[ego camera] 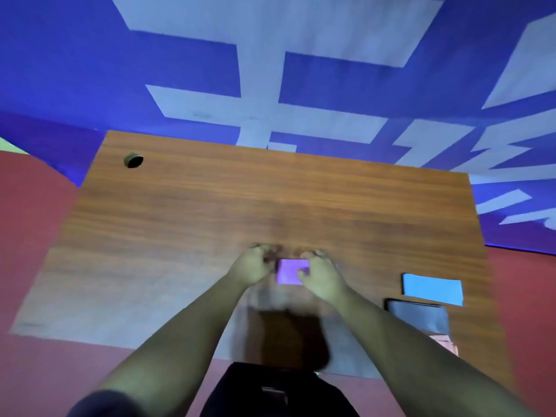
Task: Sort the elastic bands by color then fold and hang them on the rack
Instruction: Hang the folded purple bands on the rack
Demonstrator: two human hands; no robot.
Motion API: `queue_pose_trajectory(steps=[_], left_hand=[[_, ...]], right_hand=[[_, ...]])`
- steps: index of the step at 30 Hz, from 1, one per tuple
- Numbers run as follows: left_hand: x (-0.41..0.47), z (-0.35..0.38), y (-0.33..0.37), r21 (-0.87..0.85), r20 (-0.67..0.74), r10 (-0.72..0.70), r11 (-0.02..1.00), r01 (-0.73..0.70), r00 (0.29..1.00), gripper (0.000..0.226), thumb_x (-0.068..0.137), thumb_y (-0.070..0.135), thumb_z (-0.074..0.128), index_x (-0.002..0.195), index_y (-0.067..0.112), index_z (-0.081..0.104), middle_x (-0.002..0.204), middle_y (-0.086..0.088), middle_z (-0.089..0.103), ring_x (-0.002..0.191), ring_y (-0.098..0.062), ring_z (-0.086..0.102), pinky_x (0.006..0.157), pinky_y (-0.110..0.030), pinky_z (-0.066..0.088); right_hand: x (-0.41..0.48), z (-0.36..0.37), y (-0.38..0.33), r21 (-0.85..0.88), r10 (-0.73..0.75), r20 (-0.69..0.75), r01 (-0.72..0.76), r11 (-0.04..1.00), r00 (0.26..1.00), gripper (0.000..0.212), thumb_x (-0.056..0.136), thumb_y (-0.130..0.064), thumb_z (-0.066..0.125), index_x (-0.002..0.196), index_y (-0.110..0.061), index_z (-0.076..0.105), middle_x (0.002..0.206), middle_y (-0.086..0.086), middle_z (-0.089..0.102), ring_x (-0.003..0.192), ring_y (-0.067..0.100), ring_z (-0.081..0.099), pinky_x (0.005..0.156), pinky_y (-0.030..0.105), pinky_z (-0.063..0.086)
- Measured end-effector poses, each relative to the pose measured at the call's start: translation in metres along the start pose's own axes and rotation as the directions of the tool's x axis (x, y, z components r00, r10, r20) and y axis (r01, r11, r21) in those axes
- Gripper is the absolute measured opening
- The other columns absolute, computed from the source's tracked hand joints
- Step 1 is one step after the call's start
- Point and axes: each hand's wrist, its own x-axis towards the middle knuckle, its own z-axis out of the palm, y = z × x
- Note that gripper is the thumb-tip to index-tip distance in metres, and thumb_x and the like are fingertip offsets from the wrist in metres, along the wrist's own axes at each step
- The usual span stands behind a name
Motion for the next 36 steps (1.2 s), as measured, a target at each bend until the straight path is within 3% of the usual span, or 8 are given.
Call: queue_pose_trajectory(steps=[2,8,11,18,23,28,31,36], left_hand=[[0.011,0.008,-0.008,-0.034,0.024,0.022,0.999,-0.021,0.999,0.048,0.074,0.034,0.053,0.114,0.014,0.069,0.122,-0.005,0.068,0.111,-0.022,0.062,0.097,-0.017,0.036],[0.020,0.025,-0.014,-0.095,0.046,0.107,0.990,-0.102,0.993,0.039,0.079,0.006,0.069,0.118,0.007,0.069,0.118,-0.013,0.067,0.109,-0.027,0.059,0.097,-0.020,0.040],[0.022,0.032,-0.020,-0.112,0.048,0.098,0.989,-0.092,0.994,0.043,0.077,0.010,0.067,0.120,0.007,0.067,0.119,-0.013,0.066,0.107,-0.029,0.058,0.097,-0.017,0.037],[0.025,0.038,-0.026,-0.090,0.060,0.134,0.988,-0.129,0.989,0.041,0.072,0.029,0.059,0.112,0.026,0.066,0.103,-0.010,0.053,0.099,-0.026,0.057,0.095,-0.032,0.047],[0.034,0.038,-0.023,0.030,0.092,0.179,0.983,-0.182,0.980,0.039,0.076,0.018,0.063,0.114,0.015,0.066,0.103,-0.014,0.052,0.102,-0.034,0.052,0.095,-0.036,0.044],[0.043,0.037,-0.022,0.088,0.136,0.183,0.977,-0.196,0.974,0.033,0.080,0.012,0.069,0.113,0.015,0.063,0.111,-0.014,0.049,0.112,-0.032,0.045,0.098,-0.032,0.040],[0.042,0.037,-0.023,0.015,0.112,0.216,0.976,-0.219,0.970,0.027,0.075,0.010,0.071,0.101,0.018,0.066,0.105,-0.010,0.050,0.106,-0.031,0.048,0.093,-0.037,0.045],[0.035,0.037,-0.026,-0.035,0.090,0.230,0.973,-0.228,0.969,0.026,0.075,0.011,0.075,0.099,0.017,0.067,0.103,-0.009,0.051,0.104,-0.027,0.047,0.094,-0.040,0.045]], right_hand=[[0.008,0.010,0.001,-0.004,-0.001,0.001,0.001,1.000,1.000,0.045,0.086,-0.021,0.061,0.129,-0.013,0.058,0.130,0.010,0.054,0.126,0.027,0.049,0.106,0.028,0.033],[0.027,0.040,0.007,-0.055,0.030,0.022,-0.029,0.998,0.999,0.052,0.088,-0.031,0.063,0.139,-0.025,0.052,0.131,0.011,0.046,0.131,0.029,0.039,0.113,0.029,0.025],[0.030,0.050,0.010,-0.095,0.042,-0.013,-0.043,0.995,0.999,0.053,0.088,-0.033,0.063,0.139,-0.028,0.052,0.127,0.011,0.044,0.128,0.030,0.037,0.113,0.033,0.025],[0.031,0.058,0.016,-0.105,0.007,-0.086,-0.016,0.994,0.996,0.041,0.080,-0.032,0.069,0.120,-0.023,0.063,0.122,0.008,0.046,0.120,0.030,0.040,0.104,0.038,0.031],[0.034,0.054,0.021,-0.169,-0.045,-0.093,0.029,0.985,0.995,0.036,0.080,-0.036,0.065,0.112,-0.021,0.065,0.119,0.003,0.051,0.117,0.027,0.044,0.095,0.039,0.032],[0.036,0.047,0.024,-0.230,-0.073,-0.016,0.067,0.971,0.997,0.046,0.084,-0.041,0.064,0.129,-0.034,0.058,0.121,-0.002,0.051,0.122,0.022,0.039,0.094,0.034,0.025],[0.033,0.045,0.025,-0.195,-0.102,-0.036,0.093,0.976,0.994,0.037,0.082,-0.039,0.067,0.119,-0.037,0.064,0.112,-0.004,0.049,0.114,0.021,0.040,0.087,0.032,0.023],[0.026,0.044,0.031,-0.163,-0.275,-0.132,0.253,0.954,0.952,0.024,0.076,-0.031,0.069,0.099,-0.024,0.071,0.109,-0.006,0.054,0.105,0.020,0.049,0.083,0.027,0.022]])
